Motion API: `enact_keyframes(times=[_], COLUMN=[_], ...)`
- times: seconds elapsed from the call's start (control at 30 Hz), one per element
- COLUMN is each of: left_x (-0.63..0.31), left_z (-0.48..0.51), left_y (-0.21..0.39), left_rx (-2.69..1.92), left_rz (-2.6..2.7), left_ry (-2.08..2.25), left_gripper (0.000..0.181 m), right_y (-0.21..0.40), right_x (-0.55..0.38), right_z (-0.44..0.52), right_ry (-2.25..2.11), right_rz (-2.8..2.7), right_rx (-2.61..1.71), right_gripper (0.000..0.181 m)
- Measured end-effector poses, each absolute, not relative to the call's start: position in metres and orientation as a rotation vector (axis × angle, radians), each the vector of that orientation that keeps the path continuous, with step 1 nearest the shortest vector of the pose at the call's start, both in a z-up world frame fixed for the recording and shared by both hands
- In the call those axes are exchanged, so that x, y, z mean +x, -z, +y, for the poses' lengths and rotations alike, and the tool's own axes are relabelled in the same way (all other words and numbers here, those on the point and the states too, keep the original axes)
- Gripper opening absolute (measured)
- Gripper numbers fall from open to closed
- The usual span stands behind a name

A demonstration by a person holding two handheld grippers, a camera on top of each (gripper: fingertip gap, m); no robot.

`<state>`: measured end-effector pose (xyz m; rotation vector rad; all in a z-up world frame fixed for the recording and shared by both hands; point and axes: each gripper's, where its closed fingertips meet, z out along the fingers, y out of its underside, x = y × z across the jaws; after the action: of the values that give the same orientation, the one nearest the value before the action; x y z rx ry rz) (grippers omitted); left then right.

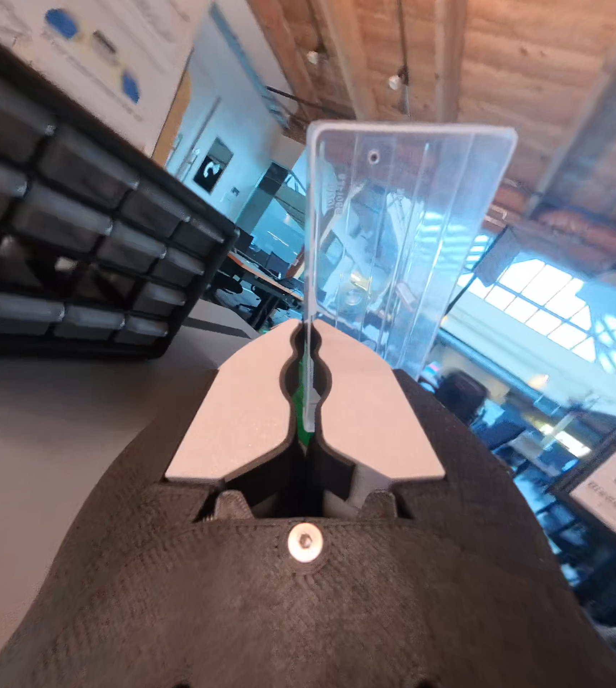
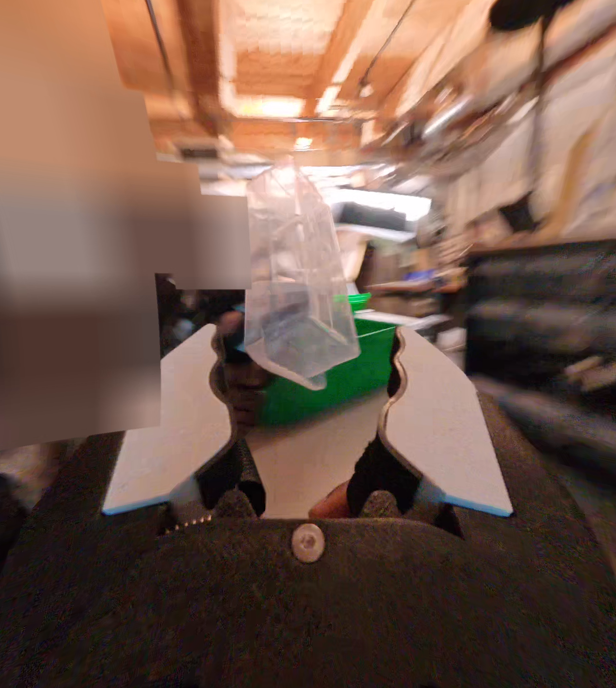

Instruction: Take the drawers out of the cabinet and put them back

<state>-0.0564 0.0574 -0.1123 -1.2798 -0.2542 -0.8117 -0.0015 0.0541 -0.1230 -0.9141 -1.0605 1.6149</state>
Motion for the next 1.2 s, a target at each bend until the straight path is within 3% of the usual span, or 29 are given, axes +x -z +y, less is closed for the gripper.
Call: enact_keyframes(times=[0.1,0.17,0.37,0.47,0.63,0.8,1.0,1.1,1.2], left_x=[-0.063,-0.067,-0.047,-0.038,-0.036,-0.044,-0.077,-0.077,-0.058], left_z=[0.06,0.061,0.062,0.065,0.063,0.048,0.029,0.042,0.065], left_y=[0.118,0.123,0.134,0.138,0.137,0.109,0.101,0.124,0.162], left_rx=[-1.3,-1.318,-1.349,-1.38,-1.452,-1.336,-1.252,-1.433,-1.664], left_rz=[-0.383,-0.443,-0.529,-0.514,-0.381,-0.156,-0.076,-0.035,0.121], left_ry=[0.951,0.99,1.187,1.195,1.147,0.974,0.474,0.365,0.453], left_gripper=[0.002,0.001,0.001,0.001,0.004,0.036,0.038,0.033,0.043], right_y=[0.127,0.133,0.132,0.131,0.131,0.114,0.108,0.121,0.143], right_x=[0.004,0.001,-0.006,-0.005,-0.004,0.006,0.016,0.011,0.005], right_z=[0.05,0.048,0.053,0.051,0.053,0.069,0.12,0.141,0.151], right_ry=[-0.728,-0.36,0.06,0.097,0.072,-0.266,-0.681,-0.783,-0.777], right_rz=[-1.188,-1.195,-1.129,-1.123,-1.142,-1.059,-0.865,-0.832,-0.865], right_rx=[-0.581,-0.436,-0.3,-0.271,-0.317,-0.545,-0.938,-1.086,-1.198], right_gripper=[0.089,0.088,0.08,0.069,0.067,0.066,0.064,0.062,0.061])
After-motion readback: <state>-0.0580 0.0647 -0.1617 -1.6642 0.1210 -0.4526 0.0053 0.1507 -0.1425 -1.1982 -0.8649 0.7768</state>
